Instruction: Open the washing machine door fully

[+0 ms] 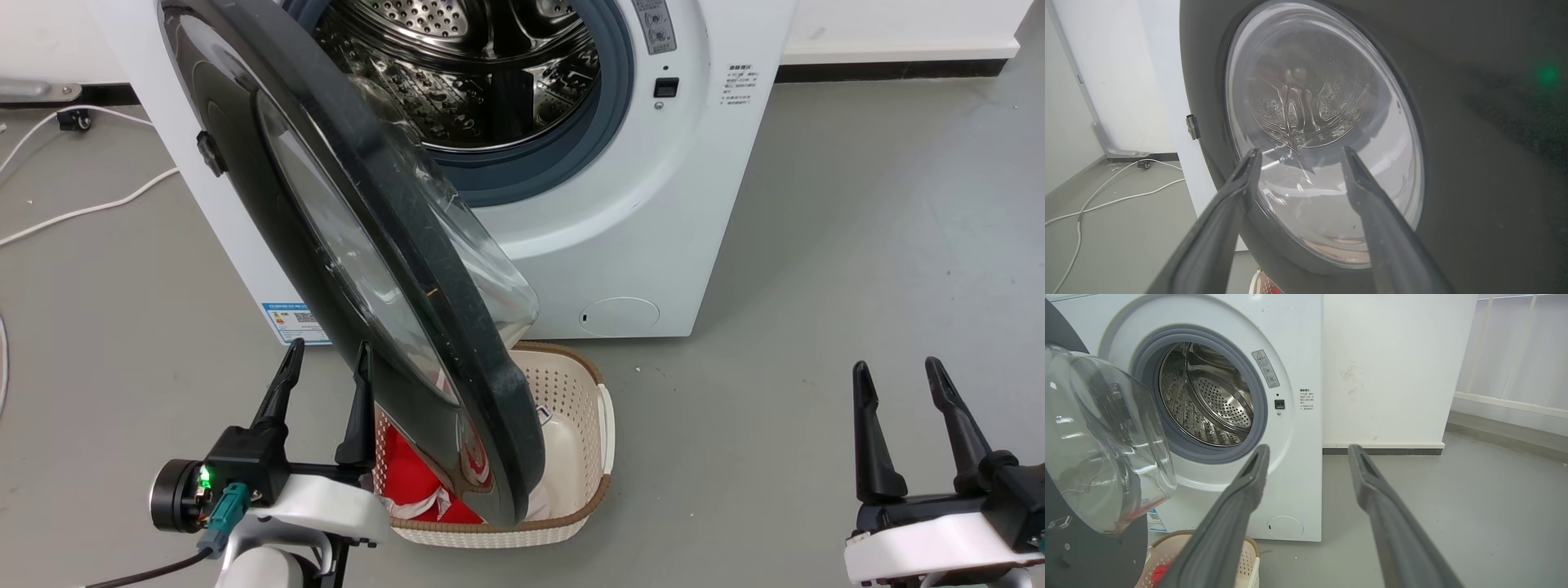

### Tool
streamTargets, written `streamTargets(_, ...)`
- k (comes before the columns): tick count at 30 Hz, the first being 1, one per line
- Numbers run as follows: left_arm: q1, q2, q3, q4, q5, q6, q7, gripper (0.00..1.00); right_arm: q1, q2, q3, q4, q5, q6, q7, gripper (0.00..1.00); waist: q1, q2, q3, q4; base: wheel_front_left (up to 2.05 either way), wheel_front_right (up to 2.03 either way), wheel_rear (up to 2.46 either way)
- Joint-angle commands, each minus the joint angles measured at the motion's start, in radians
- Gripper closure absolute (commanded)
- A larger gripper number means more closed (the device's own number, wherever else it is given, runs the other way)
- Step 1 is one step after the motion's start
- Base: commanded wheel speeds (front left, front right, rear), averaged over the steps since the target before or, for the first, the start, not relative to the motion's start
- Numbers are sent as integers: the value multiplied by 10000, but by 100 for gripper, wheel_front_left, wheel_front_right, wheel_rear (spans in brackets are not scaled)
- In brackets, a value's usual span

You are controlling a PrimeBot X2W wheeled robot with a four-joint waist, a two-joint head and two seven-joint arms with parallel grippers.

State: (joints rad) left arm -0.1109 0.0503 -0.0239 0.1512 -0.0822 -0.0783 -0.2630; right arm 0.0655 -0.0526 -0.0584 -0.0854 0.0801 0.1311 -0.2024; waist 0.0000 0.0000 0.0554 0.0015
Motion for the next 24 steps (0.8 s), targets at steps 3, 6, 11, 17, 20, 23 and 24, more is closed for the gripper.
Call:
streamTargets(3,59,-3,15,13,43,-14,-25,0,106,44,5,-10,99,-7,22,0,0,0,-8,-13,0,0,0)
streamTargets(6,29,-3,31,-6,36,-5,-25,0,71,43,10,-17,132,-7,49,0,0,0,6,-24,0,0,0)
streamTargets(11,-19,-3,44,-34,2,6,-25,0,15,44,-1,-30,154,-7,64,0,0,0,41,-31,0,0,0)
streamTargets(17,-57,-3,50,-17,-34,10,-25,9,-5,45,7,35,216,-7,71,0,0,0,56,-28,0,0,0)
streamTargets(20,-74,-3,28,6,-69,18,-25,100,-21,45,22,72,212,-7,44,0,0,0,60,-28,0,0,0)
streamTargets(23,-70,-3,17,0,-91,30,-25,100,-24,45,19,102,211,-7,40,0,0,0,66,-29,0,0,0)
streamTargets(24,-72,-3,20,-9,-94,33,-25,100,-34,45,19,104,212,-7,35,0,0,0,70,-32,0,0,0)
